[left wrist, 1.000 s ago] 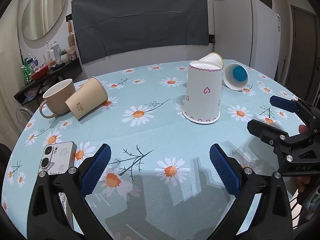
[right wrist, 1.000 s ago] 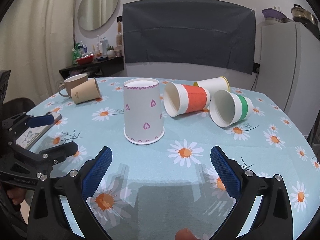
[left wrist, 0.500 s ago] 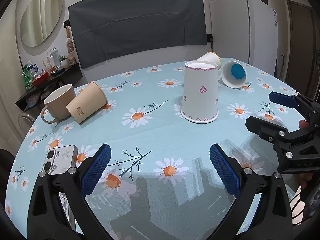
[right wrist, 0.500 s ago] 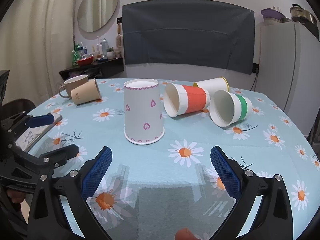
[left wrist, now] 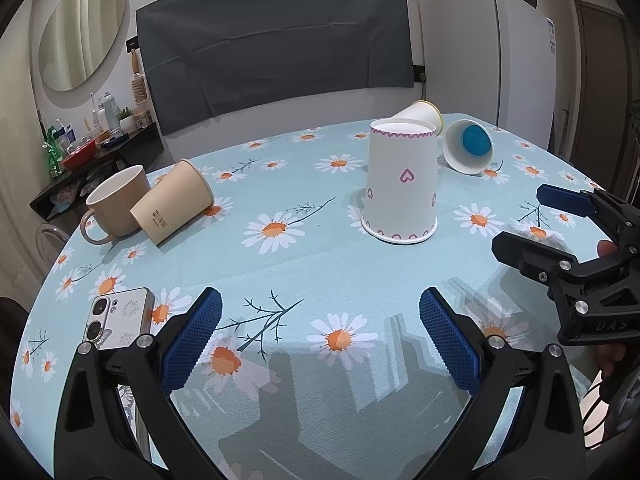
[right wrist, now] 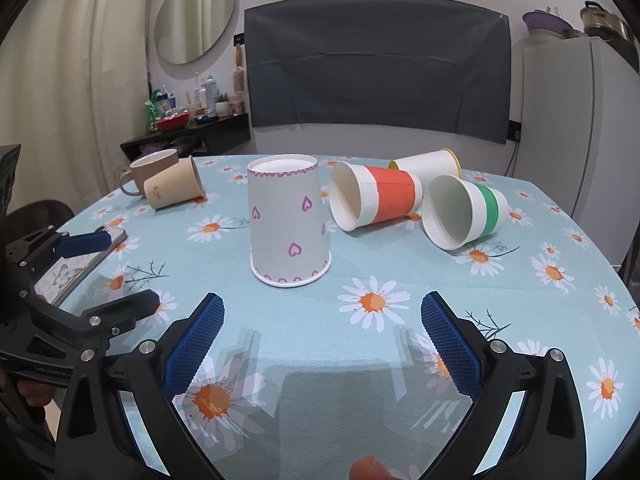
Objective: Flip cup upside down
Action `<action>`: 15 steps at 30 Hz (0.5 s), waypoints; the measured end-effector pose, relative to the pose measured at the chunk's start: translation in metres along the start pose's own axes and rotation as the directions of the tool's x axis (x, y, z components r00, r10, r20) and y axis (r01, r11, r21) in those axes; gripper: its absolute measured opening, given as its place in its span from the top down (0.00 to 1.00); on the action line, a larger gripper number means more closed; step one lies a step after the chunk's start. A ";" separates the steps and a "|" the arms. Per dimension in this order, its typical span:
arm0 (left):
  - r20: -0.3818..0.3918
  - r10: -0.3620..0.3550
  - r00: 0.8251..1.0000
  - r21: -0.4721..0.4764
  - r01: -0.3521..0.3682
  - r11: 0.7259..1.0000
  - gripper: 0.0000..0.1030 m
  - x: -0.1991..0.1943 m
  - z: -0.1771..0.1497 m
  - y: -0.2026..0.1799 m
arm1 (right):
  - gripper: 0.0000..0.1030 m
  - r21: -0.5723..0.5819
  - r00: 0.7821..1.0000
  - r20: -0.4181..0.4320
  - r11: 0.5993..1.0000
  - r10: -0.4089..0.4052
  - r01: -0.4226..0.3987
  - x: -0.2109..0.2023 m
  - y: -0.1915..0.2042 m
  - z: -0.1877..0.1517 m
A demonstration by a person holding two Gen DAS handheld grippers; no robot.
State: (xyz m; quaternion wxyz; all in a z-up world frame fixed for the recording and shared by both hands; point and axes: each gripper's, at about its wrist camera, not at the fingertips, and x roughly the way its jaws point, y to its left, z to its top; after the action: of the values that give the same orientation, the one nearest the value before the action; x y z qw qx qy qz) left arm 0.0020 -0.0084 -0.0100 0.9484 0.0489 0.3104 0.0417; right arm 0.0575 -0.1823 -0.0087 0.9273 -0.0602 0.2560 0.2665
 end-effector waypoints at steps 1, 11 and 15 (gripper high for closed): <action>0.000 0.000 1.000 0.001 0.000 1.000 0.06 0.000 0.000 0.000 | 0.08 0.000 1.000 0.001 1.000 0.000 0.000 0.000 0.000 0.000; -0.005 0.005 1.000 0.008 -0.005 1.000 0.06 0.001 0.000 -0.001 | 0.08 -0.003 1.000 -0.001 1.000 0.001 -0.001 0.000 0.000 0.000; -0.007 -0.007 1.000 0.007 0.007 1.000 0.06 0.000 0.000 0.000 | 0.08 -0.003 1.000 -0.001 1.000 0.002 -0.002 0.001 0.000 0.000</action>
State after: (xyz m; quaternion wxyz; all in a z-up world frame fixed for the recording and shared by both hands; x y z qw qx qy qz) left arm 0.0022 -0.0088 -0.0106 0.9473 0.0509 0.3142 0.0375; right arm 0.0580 -0.1823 -0.0091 0.9268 -0.0616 0.2561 0.2678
